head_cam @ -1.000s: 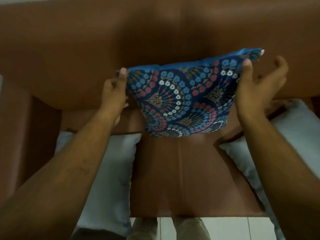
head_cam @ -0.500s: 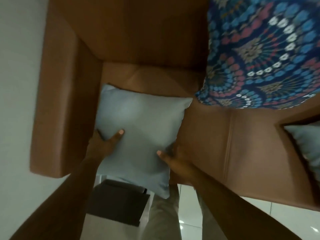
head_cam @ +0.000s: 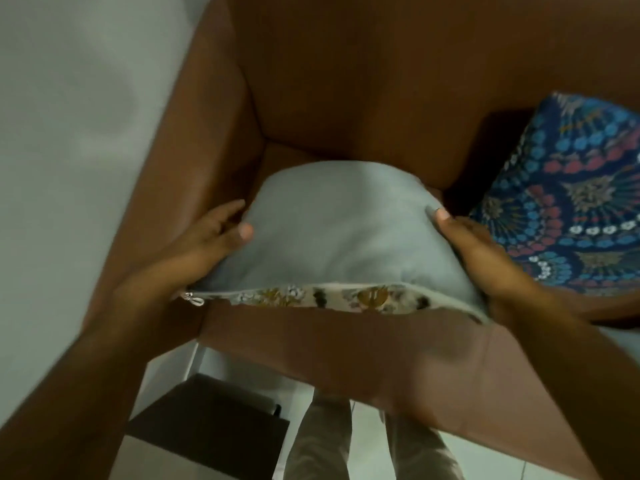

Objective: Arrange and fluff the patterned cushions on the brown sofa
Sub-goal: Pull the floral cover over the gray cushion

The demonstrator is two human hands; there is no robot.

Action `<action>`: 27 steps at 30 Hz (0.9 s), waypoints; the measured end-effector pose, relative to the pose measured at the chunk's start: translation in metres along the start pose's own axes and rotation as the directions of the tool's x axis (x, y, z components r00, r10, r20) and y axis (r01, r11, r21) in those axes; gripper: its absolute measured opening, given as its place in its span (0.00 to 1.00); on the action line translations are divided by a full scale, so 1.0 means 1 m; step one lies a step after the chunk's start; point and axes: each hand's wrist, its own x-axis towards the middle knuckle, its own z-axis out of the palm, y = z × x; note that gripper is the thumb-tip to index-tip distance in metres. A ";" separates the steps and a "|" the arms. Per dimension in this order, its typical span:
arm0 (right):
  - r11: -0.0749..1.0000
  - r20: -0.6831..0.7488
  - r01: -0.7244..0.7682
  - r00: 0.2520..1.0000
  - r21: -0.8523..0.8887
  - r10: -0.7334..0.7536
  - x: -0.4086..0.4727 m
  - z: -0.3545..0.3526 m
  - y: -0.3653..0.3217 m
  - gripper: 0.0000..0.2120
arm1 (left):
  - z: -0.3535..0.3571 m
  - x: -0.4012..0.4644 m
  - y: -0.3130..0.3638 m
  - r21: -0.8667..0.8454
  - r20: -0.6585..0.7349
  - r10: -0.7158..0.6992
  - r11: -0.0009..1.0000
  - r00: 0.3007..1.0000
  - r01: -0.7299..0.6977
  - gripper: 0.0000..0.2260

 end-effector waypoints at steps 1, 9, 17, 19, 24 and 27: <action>0.999 0.025 0.029 0.999 -0.027 -0.028 -0.003 -0.008 -0.021 0.42 | -0.008 -0.004 0.014 0.122 0.063 0.052 0.991 0.997 -0.059 0.65; 0.992 0.041 0.117 0.992 0.054 -0.120 0.010 0.010 -0.101 0.19 | -0.062 0.028 0.063 0.525 -0.062 0.538 0.733 0.840 -0.431 0.38; 0.923 -0.271 0.361 0.909 0.132 -0.316 0.063 0.066 -0.187 0.11 | -0.133 0.107 0.136 0.577 -0.422 0.508 0.789 0.751 -0.210 0.22; 0.903 -0.338 0.421 0.864 0.080 -0.373 0.079 0.070 -0.197 0.09 | -0.141 0.119 0.141 0.575 -0.463 0.527 0.791 0.712 -0.212 0.21; 0.948 -0.439 0.275 0.840 -0.161 -0.318 0.110 0.061 -0.185 0.22 | -0.126 0.138 0.135 0.505 -0.510 0.460 0.844 0.727 -0.179 0.23; 0.950 -0.444 0.230 0.844 -0.210 -0.302 0.097 0.053 -0.172 0.34 | -0.091 0.130 0.127 0.419 -0.602 0.399 0.895 0.692 -0.152 0.31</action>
